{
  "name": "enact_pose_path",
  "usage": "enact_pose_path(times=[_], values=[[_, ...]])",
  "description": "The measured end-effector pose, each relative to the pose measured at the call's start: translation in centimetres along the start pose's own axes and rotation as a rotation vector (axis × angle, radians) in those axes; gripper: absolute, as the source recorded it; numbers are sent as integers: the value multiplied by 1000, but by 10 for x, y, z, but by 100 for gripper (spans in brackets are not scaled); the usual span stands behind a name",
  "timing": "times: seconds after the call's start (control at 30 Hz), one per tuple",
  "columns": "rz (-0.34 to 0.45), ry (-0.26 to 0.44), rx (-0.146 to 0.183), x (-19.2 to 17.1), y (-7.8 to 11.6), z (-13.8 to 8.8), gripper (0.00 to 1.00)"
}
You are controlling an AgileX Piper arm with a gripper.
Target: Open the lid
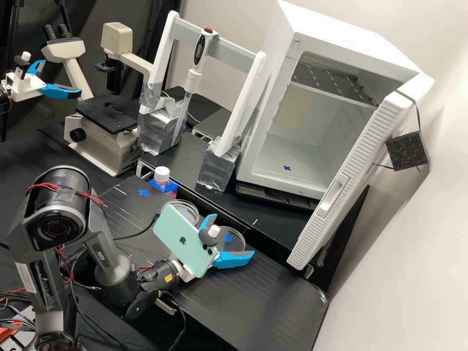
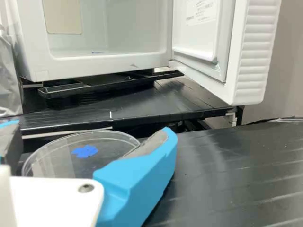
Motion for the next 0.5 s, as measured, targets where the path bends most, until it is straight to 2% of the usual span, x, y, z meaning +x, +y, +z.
enact_pose_path(times=[0.1,0.2,0.4,0.5], values=[[7,8,-4,-2,0,-3,100],[26,18,15,-4,4,-6,100],[99,41,99,-17,15,-16,100],[138,69,130,-27,19,-24,100]])
